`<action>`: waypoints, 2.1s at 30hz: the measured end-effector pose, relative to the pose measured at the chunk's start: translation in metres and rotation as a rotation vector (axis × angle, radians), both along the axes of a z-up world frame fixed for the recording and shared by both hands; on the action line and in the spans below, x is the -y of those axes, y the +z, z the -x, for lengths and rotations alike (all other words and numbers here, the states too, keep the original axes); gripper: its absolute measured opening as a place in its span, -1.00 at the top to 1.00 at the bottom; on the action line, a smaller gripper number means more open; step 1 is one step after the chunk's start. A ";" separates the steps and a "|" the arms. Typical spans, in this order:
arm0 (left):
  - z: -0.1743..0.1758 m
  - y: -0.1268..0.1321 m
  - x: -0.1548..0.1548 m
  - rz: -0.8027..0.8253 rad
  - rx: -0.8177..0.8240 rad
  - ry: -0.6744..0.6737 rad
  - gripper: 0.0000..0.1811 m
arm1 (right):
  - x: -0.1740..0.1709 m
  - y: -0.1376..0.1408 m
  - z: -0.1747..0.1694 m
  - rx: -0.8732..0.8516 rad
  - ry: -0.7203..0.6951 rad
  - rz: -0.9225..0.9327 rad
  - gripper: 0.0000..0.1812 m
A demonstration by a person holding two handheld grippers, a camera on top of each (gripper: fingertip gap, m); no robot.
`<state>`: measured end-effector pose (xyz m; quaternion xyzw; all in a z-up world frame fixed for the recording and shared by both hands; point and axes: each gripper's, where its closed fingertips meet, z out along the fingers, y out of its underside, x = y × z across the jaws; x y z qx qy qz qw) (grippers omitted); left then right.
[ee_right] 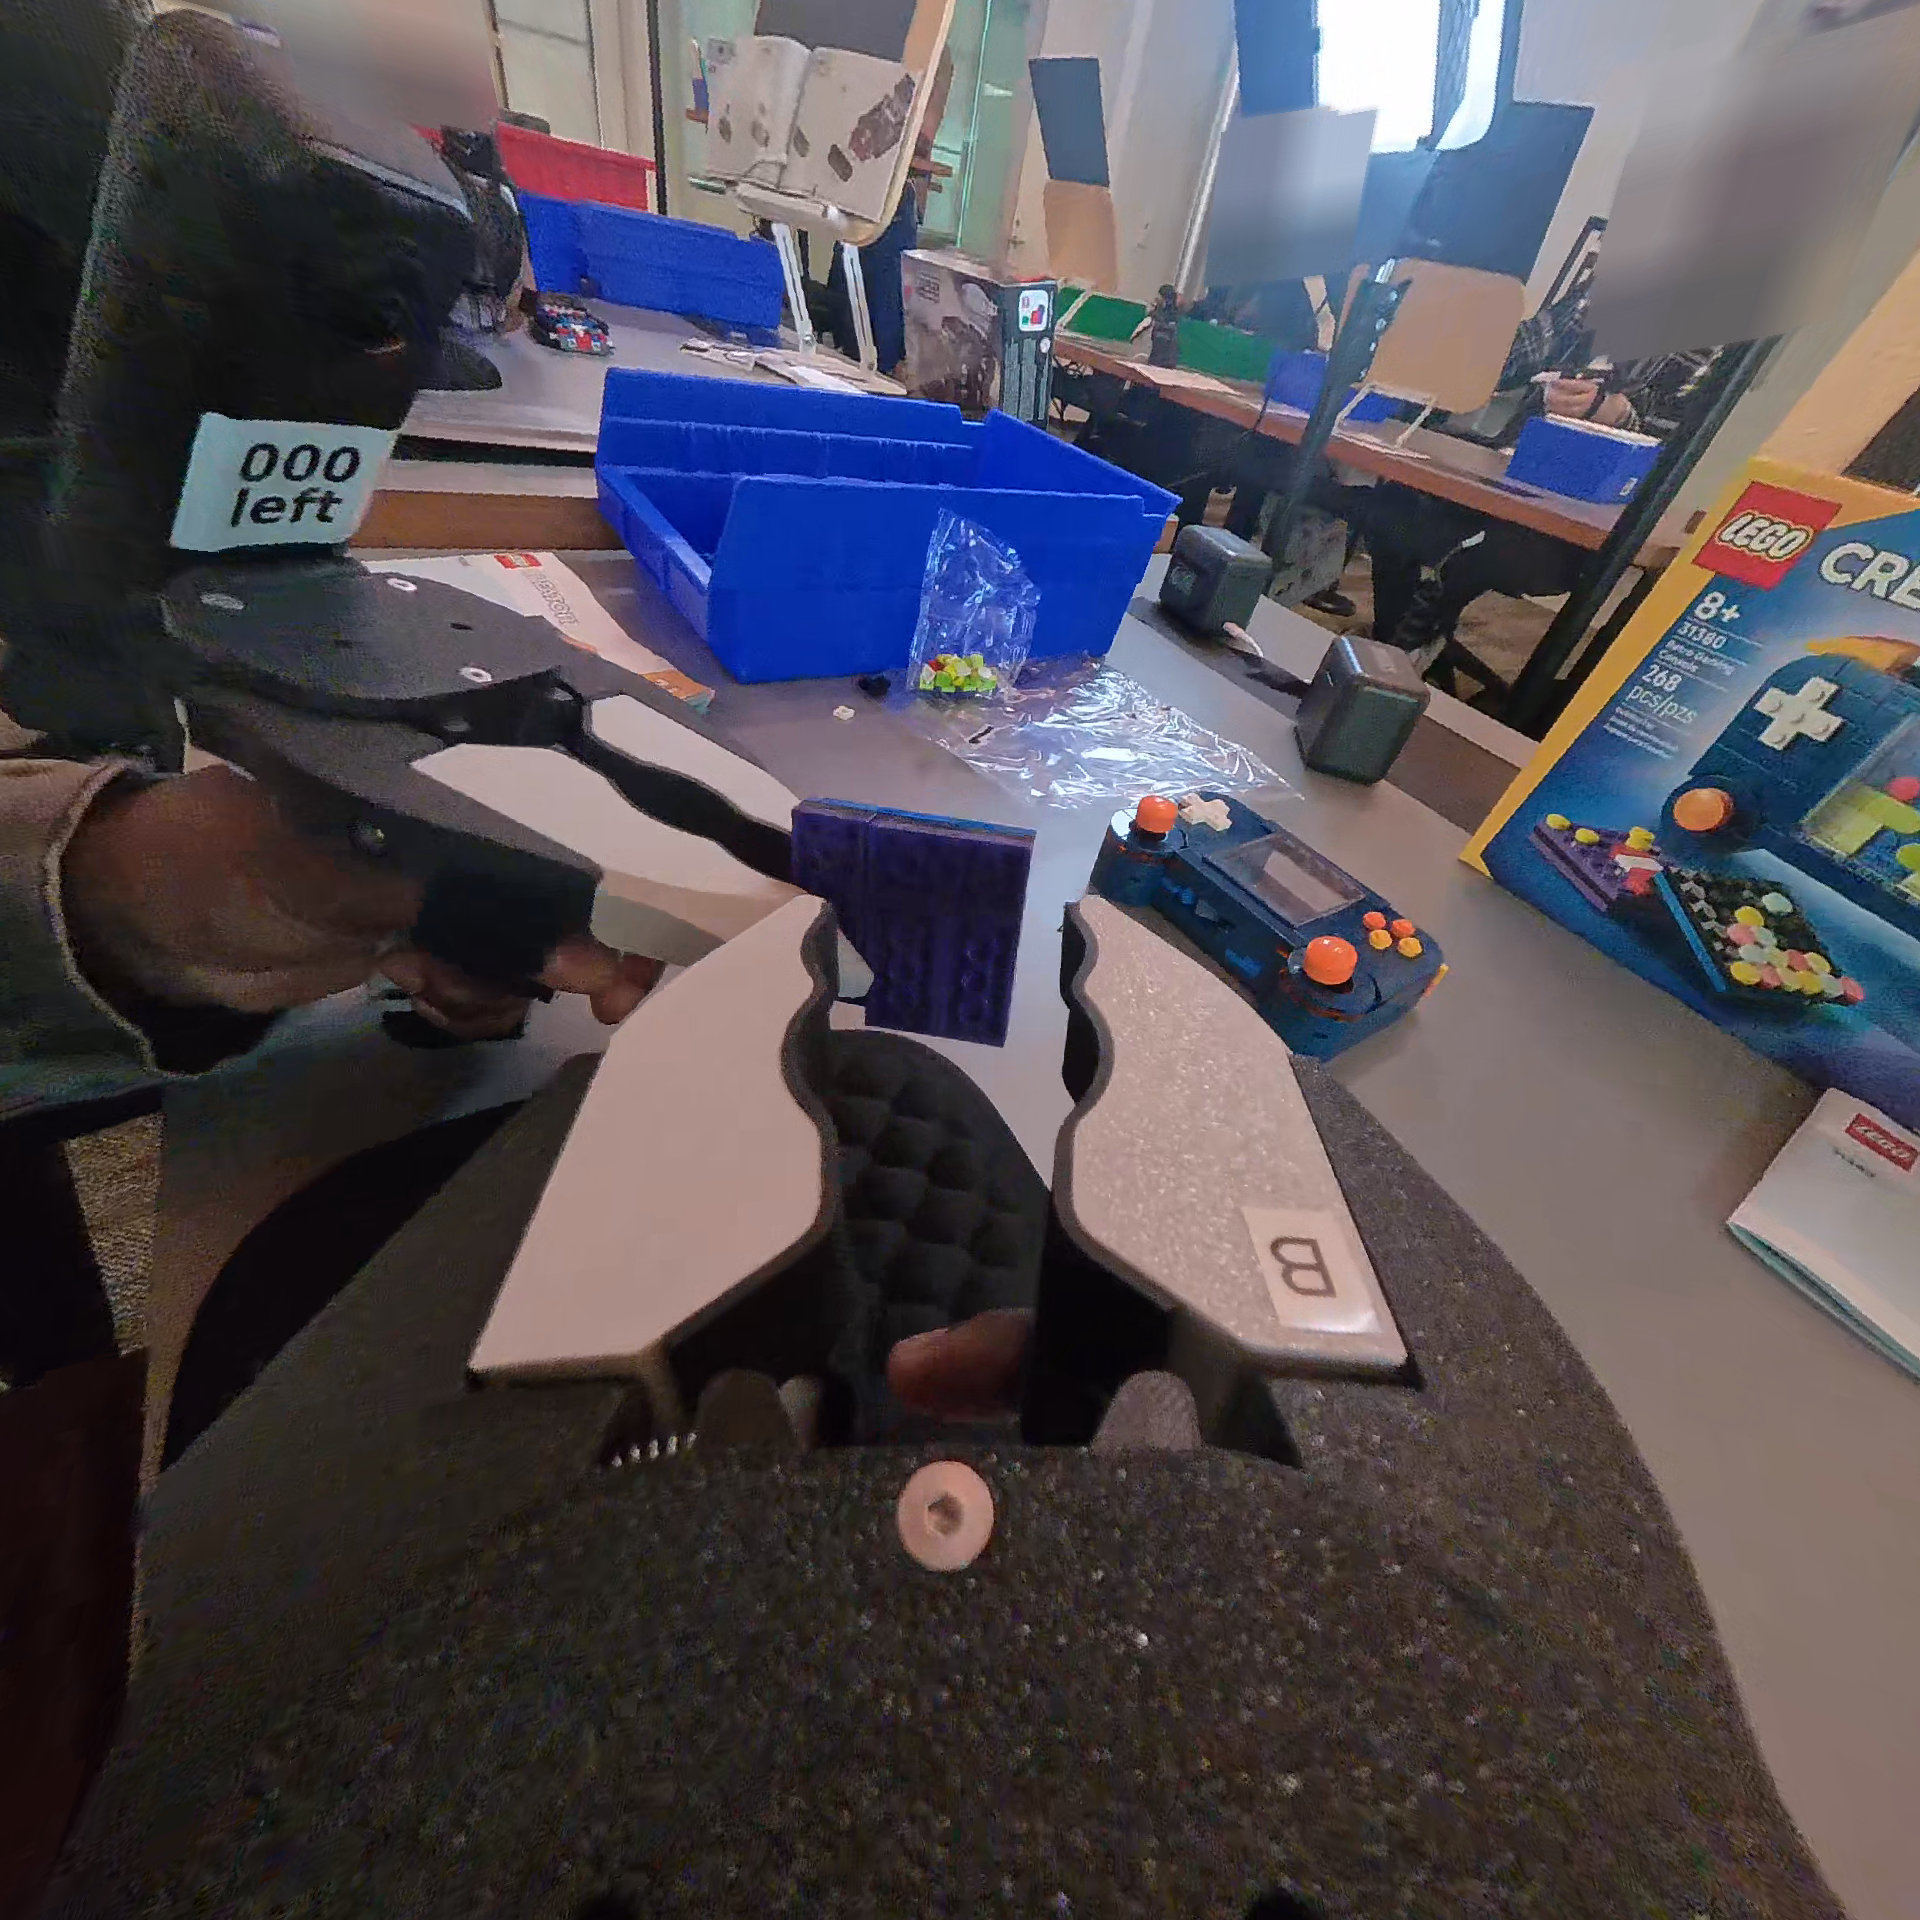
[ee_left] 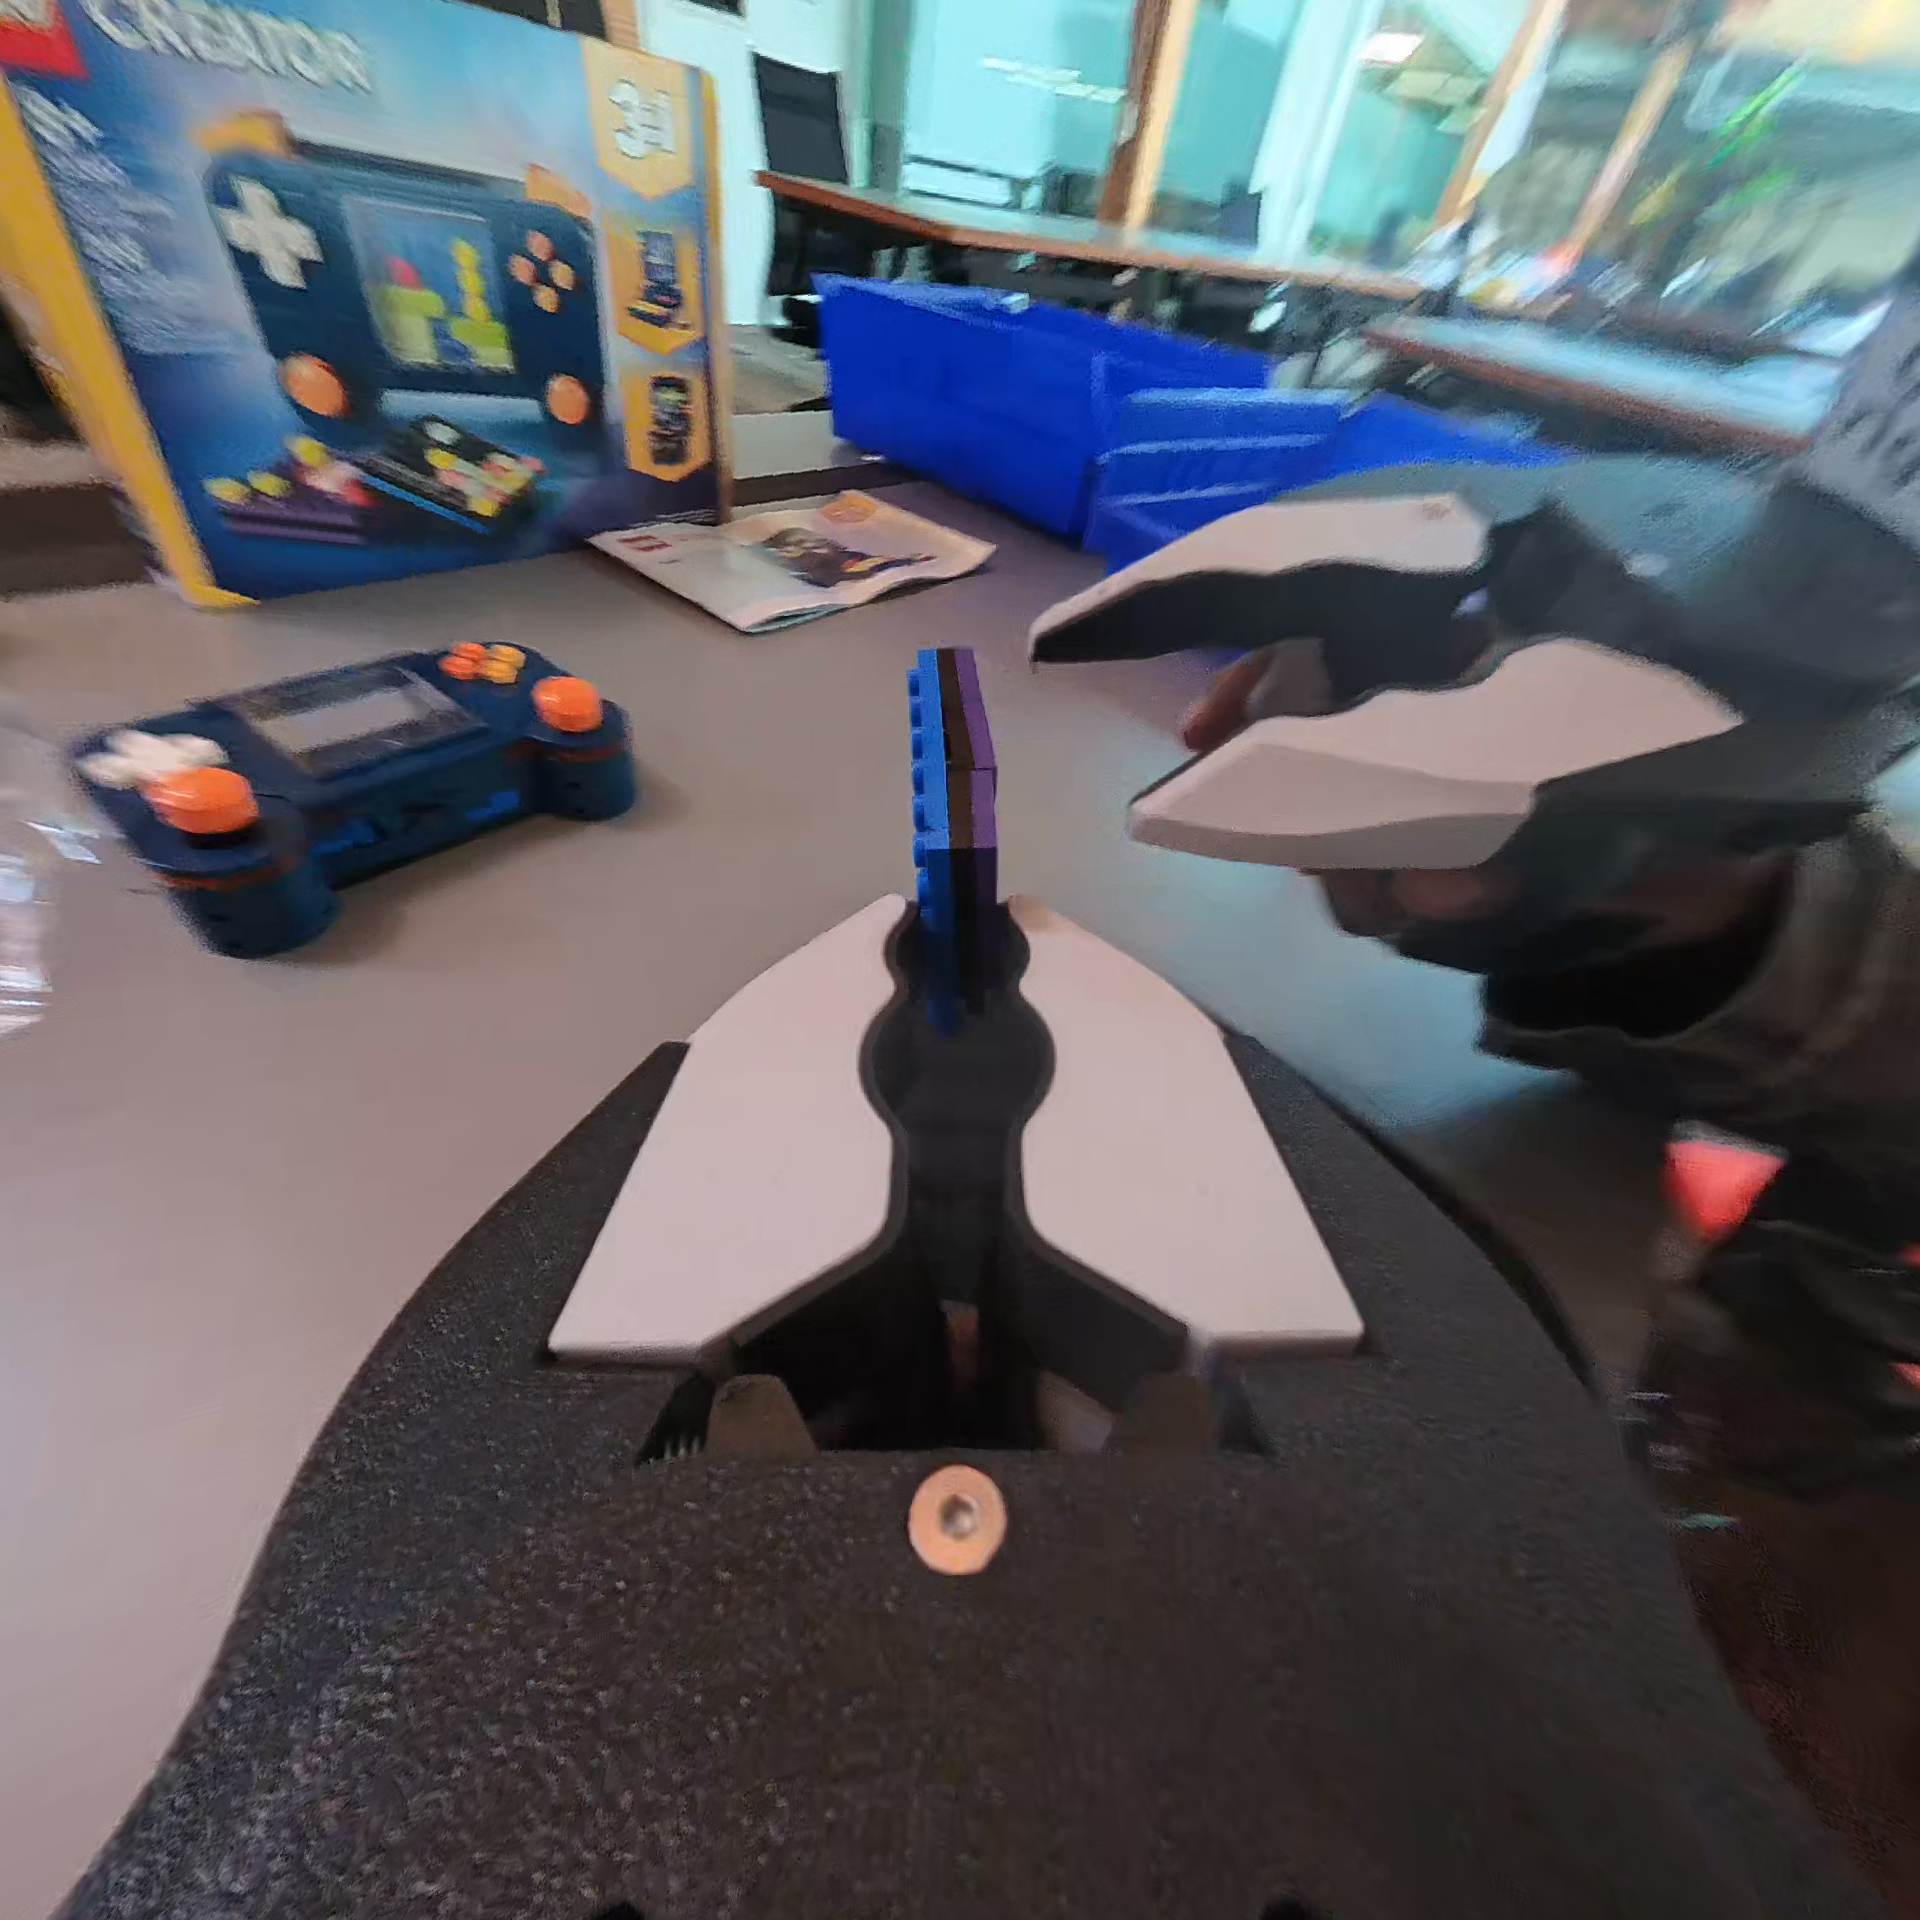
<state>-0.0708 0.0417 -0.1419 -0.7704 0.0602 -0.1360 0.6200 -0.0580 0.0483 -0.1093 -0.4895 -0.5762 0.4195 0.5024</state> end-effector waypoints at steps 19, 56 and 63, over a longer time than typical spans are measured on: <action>0.002 0.009 0.004 -0.231 -0.920 0.245 0.87 | 0.013 -0.006 -0.003 -0.065 0.230 1.086 0.57; -0.011 -0.005 0.015 -0.207 -0.824 0.166 0.88 | 0.020 -0.034 -0.004 0.126 0.261 1.174 0.62; -0.016 0.003 0.010 -0.253 -0.888 0.205 0.87 | 0.032 -0.018 -0.007 0.065 0.355 1.272 0.77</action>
